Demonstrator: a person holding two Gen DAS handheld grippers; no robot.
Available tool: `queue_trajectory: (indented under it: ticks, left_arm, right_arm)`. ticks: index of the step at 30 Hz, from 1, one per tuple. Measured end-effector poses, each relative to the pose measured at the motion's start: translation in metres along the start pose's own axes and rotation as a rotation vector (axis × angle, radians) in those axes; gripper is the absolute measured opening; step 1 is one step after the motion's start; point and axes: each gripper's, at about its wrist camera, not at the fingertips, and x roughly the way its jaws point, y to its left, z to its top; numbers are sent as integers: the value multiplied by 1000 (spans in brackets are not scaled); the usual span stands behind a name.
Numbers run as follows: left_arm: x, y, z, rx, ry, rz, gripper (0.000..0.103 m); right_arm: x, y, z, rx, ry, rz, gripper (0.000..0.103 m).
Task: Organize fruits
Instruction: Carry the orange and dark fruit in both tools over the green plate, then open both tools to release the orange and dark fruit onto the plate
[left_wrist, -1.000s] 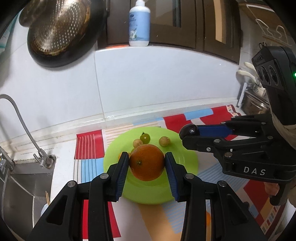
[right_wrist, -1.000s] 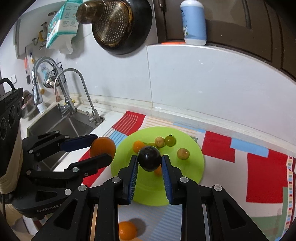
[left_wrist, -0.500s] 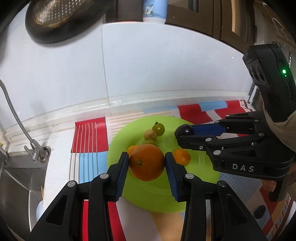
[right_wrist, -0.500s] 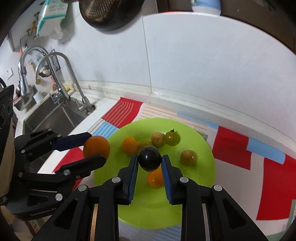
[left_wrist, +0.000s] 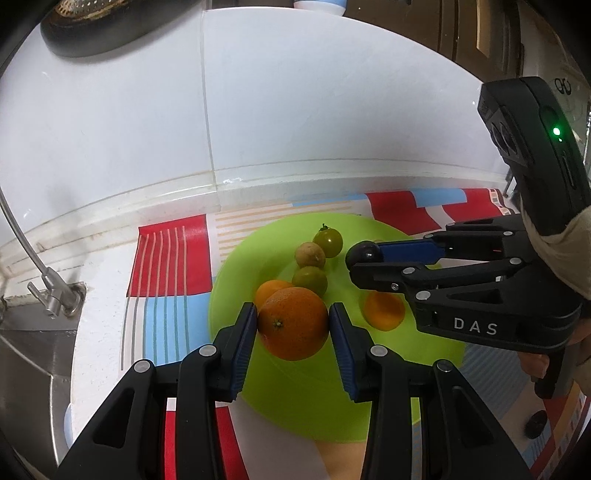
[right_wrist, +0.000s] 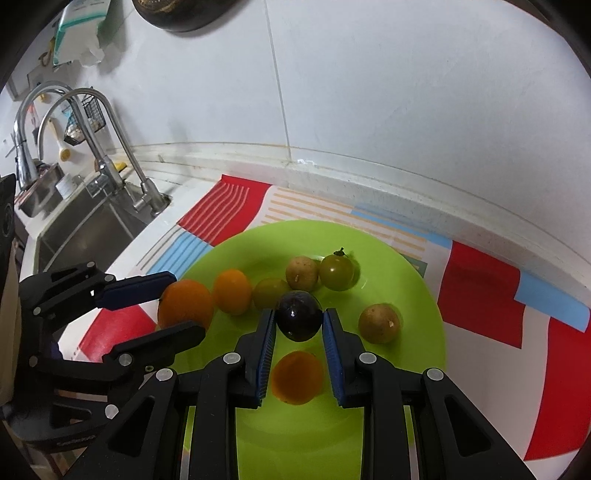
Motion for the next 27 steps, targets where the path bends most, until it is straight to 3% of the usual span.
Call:
queue_trajectory:
  ticks: [3, 6, 10, 18, 27]
  left_arm:
    - [1, 2, 1, -5, 9, 2, 41]
    - [-4, 3, 2, -9, -13, 14, 51]
    - [-20, 0, 5, 3, -51, 46, 56]
    - [-54, -5, 8, -4, -107, 79, 67]
    - [-99, -23, 4, 6, -162, 81, 80]
  right_arm:
    - [2, -2, 0, 10, 6, -9, 28]
    - [0, -2, 0, 10, -1, -15, 29]
    - [-7, -2, -1, 12, -13, -26, 31]
    - [-48, 7, -6, -1, -75, -73, 32]
    - [-107, 24, -19, 5, -161, -131, 47]
